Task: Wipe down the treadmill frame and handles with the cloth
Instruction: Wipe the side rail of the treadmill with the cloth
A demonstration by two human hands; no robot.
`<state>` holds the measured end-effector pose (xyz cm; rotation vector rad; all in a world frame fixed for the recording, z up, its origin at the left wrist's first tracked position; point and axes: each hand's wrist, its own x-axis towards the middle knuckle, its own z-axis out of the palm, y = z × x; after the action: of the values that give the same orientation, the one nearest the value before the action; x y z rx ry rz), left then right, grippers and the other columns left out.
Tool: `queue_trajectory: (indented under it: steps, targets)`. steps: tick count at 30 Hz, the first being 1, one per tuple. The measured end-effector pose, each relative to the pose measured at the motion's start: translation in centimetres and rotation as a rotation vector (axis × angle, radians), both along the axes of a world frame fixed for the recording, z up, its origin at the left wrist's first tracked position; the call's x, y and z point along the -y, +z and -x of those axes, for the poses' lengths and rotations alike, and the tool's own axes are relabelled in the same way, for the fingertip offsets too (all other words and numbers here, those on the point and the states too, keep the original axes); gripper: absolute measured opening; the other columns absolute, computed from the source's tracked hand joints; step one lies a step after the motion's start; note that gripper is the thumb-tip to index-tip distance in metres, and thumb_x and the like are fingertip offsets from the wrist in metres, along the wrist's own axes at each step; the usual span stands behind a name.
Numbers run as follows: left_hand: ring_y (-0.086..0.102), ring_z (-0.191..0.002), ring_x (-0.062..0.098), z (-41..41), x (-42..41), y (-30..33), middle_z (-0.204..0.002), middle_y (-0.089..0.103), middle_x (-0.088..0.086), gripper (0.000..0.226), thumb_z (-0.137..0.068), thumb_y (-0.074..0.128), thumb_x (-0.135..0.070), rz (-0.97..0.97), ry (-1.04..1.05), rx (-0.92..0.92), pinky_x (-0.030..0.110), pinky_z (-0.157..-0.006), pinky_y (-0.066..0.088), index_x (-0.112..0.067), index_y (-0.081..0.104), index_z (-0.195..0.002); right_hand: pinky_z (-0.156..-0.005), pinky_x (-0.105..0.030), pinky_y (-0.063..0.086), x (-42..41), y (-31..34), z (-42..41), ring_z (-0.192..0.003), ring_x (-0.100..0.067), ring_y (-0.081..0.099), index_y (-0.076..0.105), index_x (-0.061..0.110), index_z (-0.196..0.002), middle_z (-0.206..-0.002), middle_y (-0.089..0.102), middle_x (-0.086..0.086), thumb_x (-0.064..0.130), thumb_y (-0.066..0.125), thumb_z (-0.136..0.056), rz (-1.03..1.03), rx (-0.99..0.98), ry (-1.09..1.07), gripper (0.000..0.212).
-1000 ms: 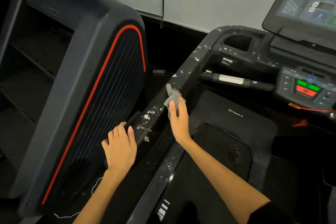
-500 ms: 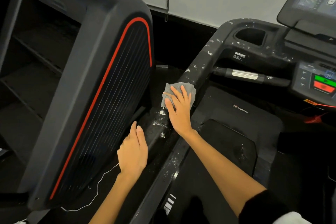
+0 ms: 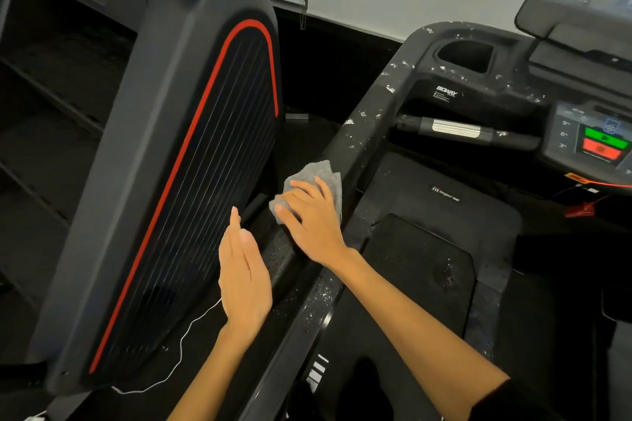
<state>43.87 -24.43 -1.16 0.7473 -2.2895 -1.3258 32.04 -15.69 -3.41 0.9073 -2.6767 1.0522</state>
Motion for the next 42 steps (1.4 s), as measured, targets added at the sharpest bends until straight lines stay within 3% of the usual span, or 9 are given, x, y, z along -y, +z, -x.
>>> queue_trajectory:
  steps: [5, 10, 18, 23, 27, 31, 36, 39, 42]
  targets:
    - [0.033, -0.137, 0.013, 0.1, -0.1, 0.4, -0.15, 0.035, -0.006, 0.074, -0.085, 0.003, -0.072, -0.049, 0.019, -0.001, 0.035, -0.11, 0.029, -0.037, 0.019, -0.148, -0.117, -0.043, 0.017, 0.2, 0.1, -2.7, -0.124, -0.009, 0.049, 0.073, 0.016, -0.096, -0.102, 0.07, 0.007, 0.036, 0.039, -0.098, 0.004, -0.003, 0.121, 0.039]
    - [0.039, -0.13, 0.005, -0.1, 0.2, 0.3, -0.146, 0.04, -0.009, 0.065, -0.088, 0.007, -0.067, -0.123, 0.027, -0.011, 0.016, -0.098, 0.029, -0.042, 0.022, -0.146, -0.119, -0.042, 0.01, -0.6, -0.5, -6.0, -0.134, -0.009, 0.041, 0.07, 0.019, -0.115, -0.123, 0.066, 0.008, 0.034, 0.044, -0.099, 0.155, 0.027, 0.268, 0.034]
    - [0.04, -0.13, 0.006, -0.2, 0.4, 0.6, -0.146, 0.039, -0.008, 0.06, -0.094, 0.012, -0.064, -0.16, -0.021, 0.016, 0.033, -0.108, 0.034, -0.038, 0.024, -0.146, -0.122, -0.047, 0.003, -3.3, -5.0, -5.9, -0.149, -0.019, 0.018, 0.041, 0.024, -0.142, -0.152, 0.035, 0.001, 0.038, 0.033, -0.105, 0.056, -0.244, 0.374, 0.04]
    - [0.039, -0.134, 0.013, -0.1, 0.0, 1.2, -0.15, 0.037, -0.004, 0.063, -0.095, 0.012, -0.058, -0.032, -0.091, 0.131, 0.023, -0.099, 0.027, -0.029, 0.016, -0.151, -0.122, -0.05, 0.002, -3.0, -6.0, -5.3, -0.15, -0.02, 0.014, 0.04, 0.023, -0.141, -0.157, 0.026, 0.005, 0.045, 0.026, -0.105, 0.171, -0.174, 0.187, 0.044]
    - [0.06, -0.107, 0.022, 0.4, 0.5, 0.9, -0.123, 0.061, 0.007, 0.054, -0.101, 0.022, -0.039, 0.186, -0.164, 0.352, 0.024, -0.081, 0.04, -0.018, 0.021, -0.151, -0.121, -0.05, -0.001, -1.9, -6.1, -5.0, -0.15, -0.024, 0.011, 0.045, 0.018, -0.137, -0.159, 0.02, 0.011, 0.044, 0.025, -0.106, 0.388, -0.048, -0.012, 0.046]
    - [0.055, -0.118, 0.022, 0.5, 0.8, 0.9, -0.133, 0.056, 0.004, 0.046, -0.103, 0.024, -0.035, 0.274, -0.208, 0.426, 0.034, -0.094, 0.041, -0.017, 0.042, -0.141, -0.121, -0.053, 0.001, -0.4, -4.7, -4.5, -0.151, -0.019, 0.004, 0.025, 0.047, -0.147, -0.159, 0.013, 0.023, 0.05, 0.022, -0.104, 0.559, 0.145, -0.233, 0.043]
    - [0.063, -0.102, 0.021, 0.6, 0.7, 0.6, -0.117, 0.064, 0.002, 0.043, -0.103, 0.024, -0.035, 0.349, -0.17, 0.403, 0.033, -0.083, 0.043, -0.018, 0.052, -0.13, -0.123, -0.047, 0.002, 0.2, -2.4, -2.5, -0.149, -0.004, 0.003, 0.019, 0.064, -0.139, -0.15, 0.012, 0.04, 0.04, 0.031, -0.102, 0.642, 0.275, -0.351, 0.046]
    - [0.065, -0.089, 0.018, 0.6, 0.6, 0.3, -0.104, 0.068, 0.001, 0.041, -0.102, 0.026, -0.033, 0.37, -0.137, 0.379, 0.027, -0.073, 0.041, -0.016, 0.057, -0.123, -0.122, -0.053, 0.009, 0.2, -1.8, -0.7, -0.148, 0.0, 0.001, 0.027, 0.046, -0.142, -0.145, 0.015, 0.045, 0.043, 0.037, -0.099, 0.614, 0.293, -0.393, 0.044]
    - [0.061, -0.076, 0.012, 0.6, 0.6, 0.3, -0.096, 0.068, 0.0, 0.04, -0.102, 0.027, -0.032, 0.366, -0.116, 0.362, 0.025, -0.068, 0.039, -0.015, 0.06, -0.119, -0.119, -0.057, 0.015, 0.2, -1.7, 0.9, -0.148, -0.01, 0.008, 0.043, 0.019, -0.142, -0.152, 0.031, 0.015, 0.041, 0.04, -0.098, 0.444, 0.216, -0.371, 0.049]
